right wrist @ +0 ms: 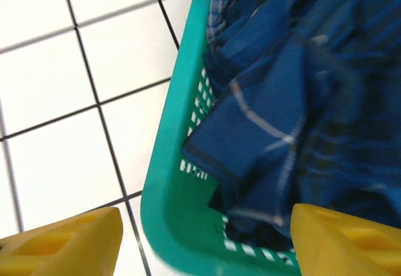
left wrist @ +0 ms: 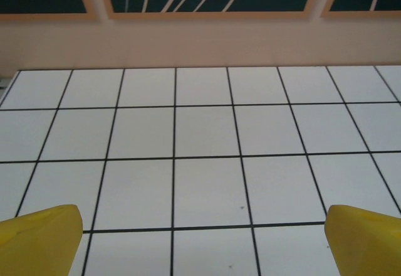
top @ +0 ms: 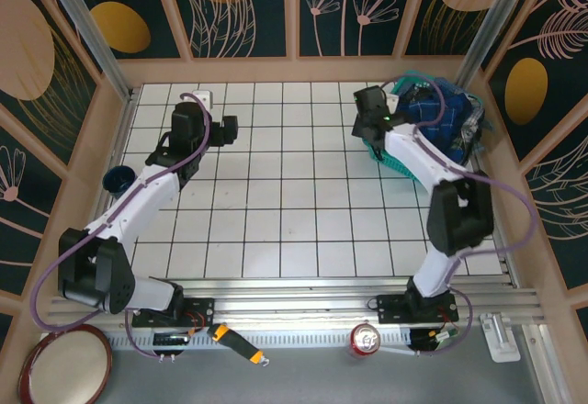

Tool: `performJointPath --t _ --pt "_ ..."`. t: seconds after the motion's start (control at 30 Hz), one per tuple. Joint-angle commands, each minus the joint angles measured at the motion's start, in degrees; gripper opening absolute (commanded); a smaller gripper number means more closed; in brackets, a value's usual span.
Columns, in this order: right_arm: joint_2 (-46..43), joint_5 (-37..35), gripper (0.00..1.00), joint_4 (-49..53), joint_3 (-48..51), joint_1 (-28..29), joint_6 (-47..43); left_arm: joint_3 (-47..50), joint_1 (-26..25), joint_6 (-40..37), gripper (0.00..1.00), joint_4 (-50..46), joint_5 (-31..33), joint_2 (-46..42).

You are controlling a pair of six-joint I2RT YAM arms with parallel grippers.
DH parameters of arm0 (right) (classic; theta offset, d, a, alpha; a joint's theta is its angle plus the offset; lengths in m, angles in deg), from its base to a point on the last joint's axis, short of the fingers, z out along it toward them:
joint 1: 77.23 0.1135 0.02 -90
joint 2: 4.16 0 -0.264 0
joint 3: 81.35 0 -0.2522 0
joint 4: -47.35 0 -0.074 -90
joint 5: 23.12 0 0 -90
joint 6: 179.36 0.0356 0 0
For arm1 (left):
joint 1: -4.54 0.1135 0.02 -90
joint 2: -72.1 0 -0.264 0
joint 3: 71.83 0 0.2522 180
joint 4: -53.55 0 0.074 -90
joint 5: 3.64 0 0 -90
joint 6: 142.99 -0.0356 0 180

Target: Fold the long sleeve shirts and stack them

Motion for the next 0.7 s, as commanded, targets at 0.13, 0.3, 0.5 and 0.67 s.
performJointPath --t 0.13,0.3,0.5,0.67 --pt "10.0 -0.5 0.51 2.9 -8.4 -0.5 -1.6 2.9 0.2 1.0 0.99 0.4 1.9 -3.4" --pt "9.7 -0.7 0.29 5.0 -5.4 -0.3 -3.7 3.6 0.2 0.9 0.99 1.5 3.6 -3.8" --pt "2.7 0.4 0.17 6.6 3.5 -0.9 -6.7 4.6 0.2 0.6 0.99 2.8 4.4 -4.7" --pt "-2.3 5.5 0.08 2.3 12.2 -3.9 -15.4 4.8 0.2 0.7 0.99 3.0 4.5 -4.5"
